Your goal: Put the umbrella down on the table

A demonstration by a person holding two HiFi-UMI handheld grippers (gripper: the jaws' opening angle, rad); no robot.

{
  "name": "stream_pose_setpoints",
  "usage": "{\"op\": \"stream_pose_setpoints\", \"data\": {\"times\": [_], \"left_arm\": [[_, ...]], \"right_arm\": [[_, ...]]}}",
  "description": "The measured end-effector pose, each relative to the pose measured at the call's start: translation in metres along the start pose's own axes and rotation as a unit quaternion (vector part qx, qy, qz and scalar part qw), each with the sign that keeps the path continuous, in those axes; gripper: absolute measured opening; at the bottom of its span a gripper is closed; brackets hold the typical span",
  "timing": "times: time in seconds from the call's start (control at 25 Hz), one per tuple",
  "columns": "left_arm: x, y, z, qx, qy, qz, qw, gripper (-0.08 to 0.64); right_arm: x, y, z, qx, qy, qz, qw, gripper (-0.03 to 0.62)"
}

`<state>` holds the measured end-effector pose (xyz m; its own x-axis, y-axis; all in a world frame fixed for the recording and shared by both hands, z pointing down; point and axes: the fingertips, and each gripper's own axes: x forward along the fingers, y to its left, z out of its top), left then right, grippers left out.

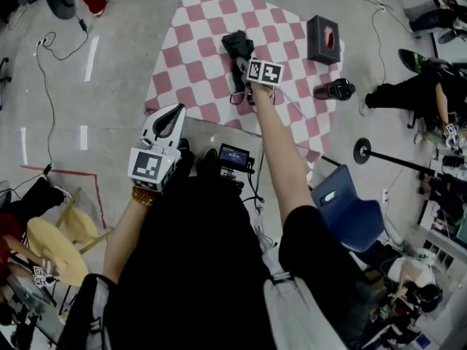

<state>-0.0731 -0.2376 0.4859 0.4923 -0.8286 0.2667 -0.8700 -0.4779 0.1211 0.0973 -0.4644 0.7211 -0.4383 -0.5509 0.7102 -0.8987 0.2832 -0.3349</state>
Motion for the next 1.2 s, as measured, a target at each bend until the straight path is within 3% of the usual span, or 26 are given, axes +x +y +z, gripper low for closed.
{"op": "stream_pose_setpoints", "data": {"times": [0.32,0.72,1.2], "left_arm": [[0.008,-0.006,0.013,0.013,-0.013,-0.011,0.9998,0.014],[0.012,-0.008,0.032,0.029,-0.028,-0.018,0.999,0.014],[0.03,-0.021,0.047,0.04,-0.036,-0.034,0.9979,0.015]], "right_arm": [[-0.035,0.024,0.019,-0.041,-0.045,0.013,0.998,0.241],[-0.084,0.054,0.043,-0.059,-0.112,0.036,0.991,0.241],[-0.141,0.074,0.061,-0.106,-0.16,0.019,0.981,0.239]]}}
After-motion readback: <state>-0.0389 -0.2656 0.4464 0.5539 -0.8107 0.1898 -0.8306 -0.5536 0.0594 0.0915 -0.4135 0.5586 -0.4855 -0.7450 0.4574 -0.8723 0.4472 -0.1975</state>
